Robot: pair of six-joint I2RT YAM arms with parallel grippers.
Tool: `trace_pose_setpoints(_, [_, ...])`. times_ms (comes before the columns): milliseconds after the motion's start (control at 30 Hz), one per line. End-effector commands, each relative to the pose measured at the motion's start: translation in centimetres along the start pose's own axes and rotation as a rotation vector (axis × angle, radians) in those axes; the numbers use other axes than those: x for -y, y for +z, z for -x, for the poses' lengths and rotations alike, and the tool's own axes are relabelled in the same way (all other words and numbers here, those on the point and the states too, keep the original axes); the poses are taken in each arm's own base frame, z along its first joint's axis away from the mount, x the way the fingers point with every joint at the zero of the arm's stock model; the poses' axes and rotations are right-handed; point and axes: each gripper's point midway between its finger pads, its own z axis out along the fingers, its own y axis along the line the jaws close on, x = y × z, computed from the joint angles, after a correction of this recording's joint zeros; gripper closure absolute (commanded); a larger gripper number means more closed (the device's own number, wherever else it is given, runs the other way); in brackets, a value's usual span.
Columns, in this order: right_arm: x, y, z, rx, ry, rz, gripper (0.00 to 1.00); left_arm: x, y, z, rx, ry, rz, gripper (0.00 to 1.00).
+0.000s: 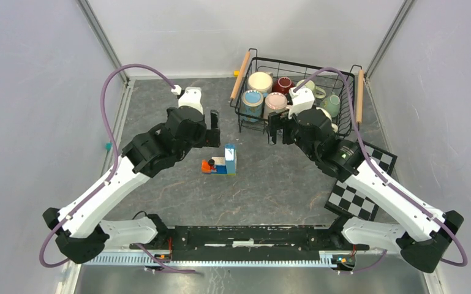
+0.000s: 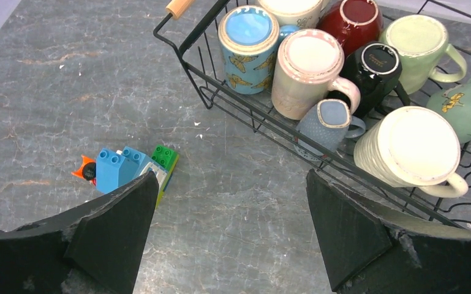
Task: Unload the cups from the dish rack
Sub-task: Unload the cup from the dish rack.
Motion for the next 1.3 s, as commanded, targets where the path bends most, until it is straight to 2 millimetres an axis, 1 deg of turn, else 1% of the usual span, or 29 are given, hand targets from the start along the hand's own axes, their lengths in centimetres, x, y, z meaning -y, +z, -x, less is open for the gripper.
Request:
trace_pose_setpoints(0, [-0.7,0.7,-0.3,-0.017,-0.001,0.028,0.02,0.1,-1.3,0.5,0.039,-0.059,-0.051,0.00])
trace_pose_setpoints(167, [-0.8,1.2,-1.2,-0.043,-0.002,0.022,0.02,2.8,0.0,-1.1,-0.029,-0.047,-0.153,0.00])
trace_pose_setpoints(267, [-0.6,1.1,-1.1,-0.034,0.006,0.012,0.02,4.9,0.6,-1.3,-0.044,-0.077,-0.222,0.00])
trace_pose_setpoints(400, [0.0,0.7,-0.4,-0.019,0.003,-0.018,0.02,7.3,1.6,-1.4,-0.065,-0.084,-0.276,0.00])
trace_pose_setpoints(533, [1.2,0.0,-0.2,-0.019,-0.005,-0.067,0.02,9.7,2.6,-1.9,-0.091,-0.084,-0.332,0.00])
trace_pose_setpoints(633, [1.9,-0.4,0.0,-0.018,-0.013,-0.095,0.02,10.6,3.3,-2.2,-0.105,-0.080,-0.346,0.00])
trace_pose_setpoints(700, [3.2,-0.1,0.0,-0.035,-0.008,-0.128,0.02,10.8,3.6,-2.4,-0.111,-0.081,-0.346,0.00])
trace_pose_setpoints(733, [4.4,0.4,0.0,-0.049,0.003,-0.156,0.02,10.9,3.7,-2.5,-0.116,-0.079,-0.346,0.00])
trace_pose_setpoints(767, [5.0,0.8,0.2,-0.056,0.014,-0.157,0.02,10.8,3.7,-2.6,-0.120,-0.076,-0.344,0.00])
trace_pose_setpoints(900, [7.9,2.8,1.5,-0.074,0.033,-0.219,0.02,10.3,3.6,-2.8,-0.127,-0.053,-0.331,0.00])
trace_pose_setpoints(933, [8.4,3.3,2.1,-0.074,0.033,-0.233,0.02,10.1,3.5,-2.9,-0.130,-0.043,-0.326,0.00])
trace_pose_setpoints(1033, [10.4,5.3,3.2,-0.089,0.045,-0.265,0.02,9.4,3.1,-2.6,-0.135,-0.013,-0.305,0.00])
trace_pose_setpoints(1133, [12.6,7.3,3.2,-0.124,0.073,-0.291,0.02,8.8,2.7,-2.2,-0.136,0.010,-0.298,0.00])
trace_pose_setpoints(1267, [14.9,9.3,2.9,-0.158,0.094,-0.311,0.02,8.2,2.4,-2.4,-0.150,0.024,-0.294,0.00])
